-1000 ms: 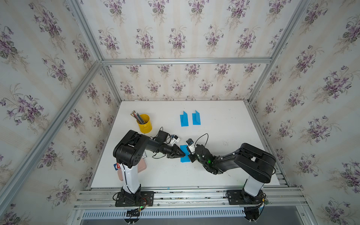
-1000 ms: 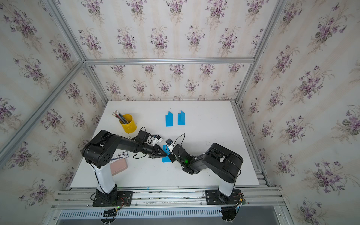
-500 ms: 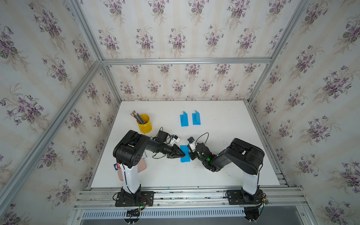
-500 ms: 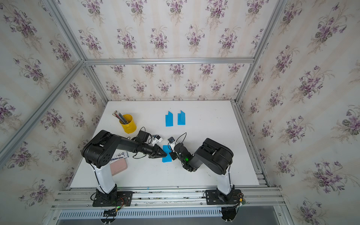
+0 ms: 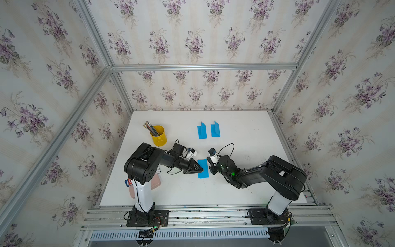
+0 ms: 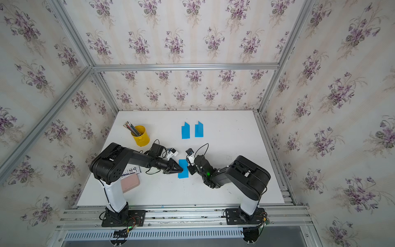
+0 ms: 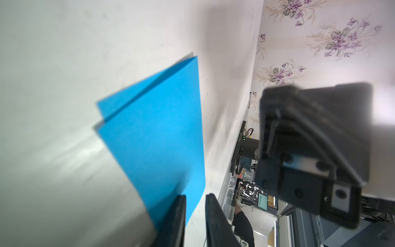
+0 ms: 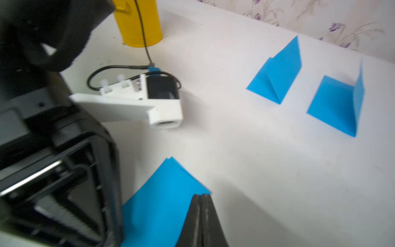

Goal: Fold the square paper along the opposite sides
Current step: Smooth out the paper at the center of the board.

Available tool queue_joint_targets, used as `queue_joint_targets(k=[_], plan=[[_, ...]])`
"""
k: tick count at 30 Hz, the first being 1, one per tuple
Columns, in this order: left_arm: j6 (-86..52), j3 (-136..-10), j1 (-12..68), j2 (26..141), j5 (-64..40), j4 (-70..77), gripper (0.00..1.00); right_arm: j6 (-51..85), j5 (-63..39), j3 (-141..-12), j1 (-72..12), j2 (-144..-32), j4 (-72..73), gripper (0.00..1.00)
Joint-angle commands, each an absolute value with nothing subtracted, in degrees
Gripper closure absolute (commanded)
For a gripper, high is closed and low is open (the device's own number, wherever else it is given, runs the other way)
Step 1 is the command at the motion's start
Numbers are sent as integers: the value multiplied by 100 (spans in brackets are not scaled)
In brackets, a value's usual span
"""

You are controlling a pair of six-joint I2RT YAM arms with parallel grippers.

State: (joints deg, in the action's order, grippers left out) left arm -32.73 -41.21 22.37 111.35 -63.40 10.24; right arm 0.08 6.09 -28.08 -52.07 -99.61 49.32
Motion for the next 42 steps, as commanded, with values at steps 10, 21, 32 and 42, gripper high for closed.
queue_joint_targets(k=[10,21,32,42], plan=[[-3139,-3964,2225,11362,-2347,-502,75,321,674,-2387,-5457,-10138,4570,100],[-3158,-3999,2215,11439,-2380,-474,75,236,546,-2114,-5805,-9202,4439,100],[-3154,-4036,2216,11397,-2379,-559,75,573,640,-1896,-5996,-9395,4232,100],[-3067,-5714,2363,11750,-2329,-1385,75,932,1321,-1497,-4906,-7489,3719,100]])
